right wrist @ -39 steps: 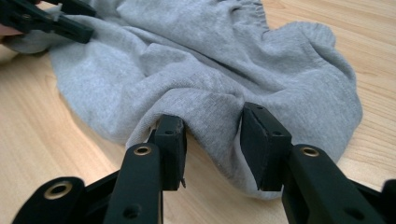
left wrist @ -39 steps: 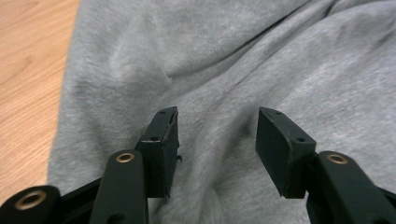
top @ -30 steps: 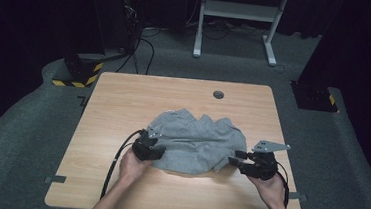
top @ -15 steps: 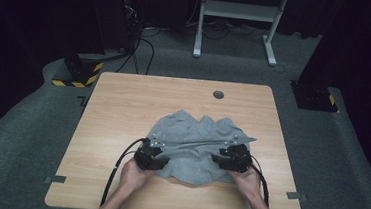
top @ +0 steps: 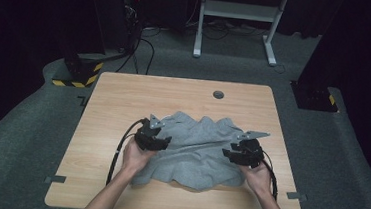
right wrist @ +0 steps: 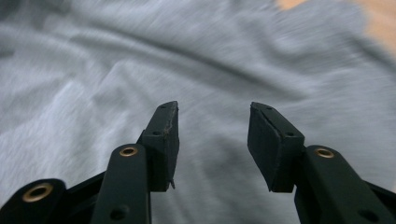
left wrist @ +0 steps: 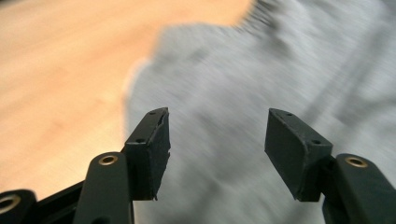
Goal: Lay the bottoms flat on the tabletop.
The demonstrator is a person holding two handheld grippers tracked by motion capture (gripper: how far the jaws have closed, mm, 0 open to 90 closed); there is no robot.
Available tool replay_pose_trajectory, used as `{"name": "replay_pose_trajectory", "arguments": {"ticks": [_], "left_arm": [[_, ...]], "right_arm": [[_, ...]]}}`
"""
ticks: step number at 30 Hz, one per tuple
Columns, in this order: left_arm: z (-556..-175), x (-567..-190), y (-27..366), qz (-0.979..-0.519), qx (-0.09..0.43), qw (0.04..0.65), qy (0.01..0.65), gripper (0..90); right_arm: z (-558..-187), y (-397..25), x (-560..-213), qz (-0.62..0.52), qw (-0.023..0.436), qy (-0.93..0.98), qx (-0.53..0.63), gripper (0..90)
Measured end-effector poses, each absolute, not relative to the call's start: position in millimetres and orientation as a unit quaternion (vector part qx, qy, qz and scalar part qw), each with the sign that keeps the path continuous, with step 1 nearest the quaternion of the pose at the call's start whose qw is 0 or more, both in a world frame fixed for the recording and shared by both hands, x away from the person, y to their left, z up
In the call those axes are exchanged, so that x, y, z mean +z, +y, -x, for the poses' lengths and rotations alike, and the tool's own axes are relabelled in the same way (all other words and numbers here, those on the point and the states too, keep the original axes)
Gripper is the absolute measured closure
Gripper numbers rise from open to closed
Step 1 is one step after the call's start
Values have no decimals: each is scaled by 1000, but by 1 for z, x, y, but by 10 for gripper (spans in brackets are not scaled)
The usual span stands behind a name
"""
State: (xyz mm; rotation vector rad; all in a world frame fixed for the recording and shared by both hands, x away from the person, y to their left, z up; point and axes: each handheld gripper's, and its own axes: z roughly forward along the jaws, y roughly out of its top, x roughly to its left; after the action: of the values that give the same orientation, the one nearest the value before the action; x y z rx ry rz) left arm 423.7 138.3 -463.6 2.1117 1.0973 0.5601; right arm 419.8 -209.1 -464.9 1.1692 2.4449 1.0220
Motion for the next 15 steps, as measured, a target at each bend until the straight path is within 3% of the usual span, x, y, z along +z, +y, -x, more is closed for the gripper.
{"name": "replay_pose_trajectory", "arguments": {"ticks": [4, 15], "left_arm": [[-453, -472, 138, -805, 232, 317, 445, 420], [-487, -497, 131, -820, 200, 278, 458, 443]], "right_arm": [[-430, -209, -462, -410, 140, 834, 342, 506], [-460, -214, -472, -452, 166, 819, 313, 523]]}}
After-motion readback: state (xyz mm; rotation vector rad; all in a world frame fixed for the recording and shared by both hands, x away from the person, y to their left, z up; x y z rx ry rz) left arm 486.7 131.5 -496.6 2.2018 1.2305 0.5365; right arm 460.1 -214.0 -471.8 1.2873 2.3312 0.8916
